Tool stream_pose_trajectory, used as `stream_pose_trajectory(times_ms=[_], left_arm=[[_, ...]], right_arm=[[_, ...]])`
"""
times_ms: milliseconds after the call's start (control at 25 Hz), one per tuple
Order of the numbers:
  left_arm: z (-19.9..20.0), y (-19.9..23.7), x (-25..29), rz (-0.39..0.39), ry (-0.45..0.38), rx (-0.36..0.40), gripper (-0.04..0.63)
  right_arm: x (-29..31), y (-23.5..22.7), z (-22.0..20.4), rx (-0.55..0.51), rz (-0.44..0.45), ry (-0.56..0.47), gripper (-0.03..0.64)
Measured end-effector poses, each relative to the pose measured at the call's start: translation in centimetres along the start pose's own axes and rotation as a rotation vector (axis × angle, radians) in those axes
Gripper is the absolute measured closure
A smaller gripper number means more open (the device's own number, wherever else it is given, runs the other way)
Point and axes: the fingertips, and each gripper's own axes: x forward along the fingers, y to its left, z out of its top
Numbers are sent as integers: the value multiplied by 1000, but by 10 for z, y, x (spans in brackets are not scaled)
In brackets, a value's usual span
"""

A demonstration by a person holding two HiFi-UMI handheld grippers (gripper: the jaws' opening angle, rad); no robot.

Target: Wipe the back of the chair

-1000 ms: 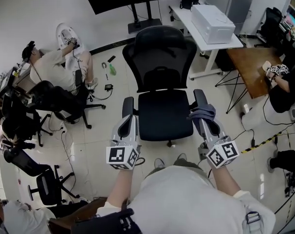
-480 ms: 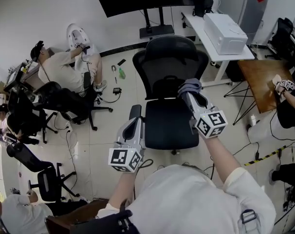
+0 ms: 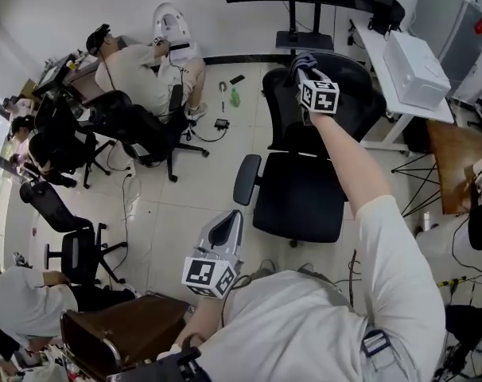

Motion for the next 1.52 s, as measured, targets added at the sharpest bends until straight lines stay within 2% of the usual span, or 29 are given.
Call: stream_pose_trajectory(times_ms=[160, 400, 680, 1080, 1160, 1240, 1360, 1440, 1520], left_arm=[[-5, 6, 1, 5, 24, -15, 514], [-7, 0, 14, -13, 37, -24, 514], [-7, -22, 31, -91, 40, -25, 514], [0, -55, 43, -236, 41, -48, 514], [-4, -56, 43, -258, 38, -43, 514], [-8, -53, 43, -270, 38, -39, 514], [-10, -44, 41, -272, 48, -45, 514], [-7, -42, 46, -267, 53, -45, 514], [-3, -42, 58, -249, 62, -46, 514]], right_arm=[[37, -19, -12, 5, -55, 89, 577], [36, -42, -10, -14, -103, 119, 577], [-7, -85, 1, -21, -171, 102, 577], [-98, -167, 6, -9, -345, 95, 577], [-102, -160, 7, -24, -319, 83, 577], [-99, -131, 10, -45, -254, 49, 577], [-80, -57, 9, -88, -112, -1, 577], [-60, -7, 0, -117, -8, 2, 577], [-32, 21, -15, -112, 53, 31, 577]])
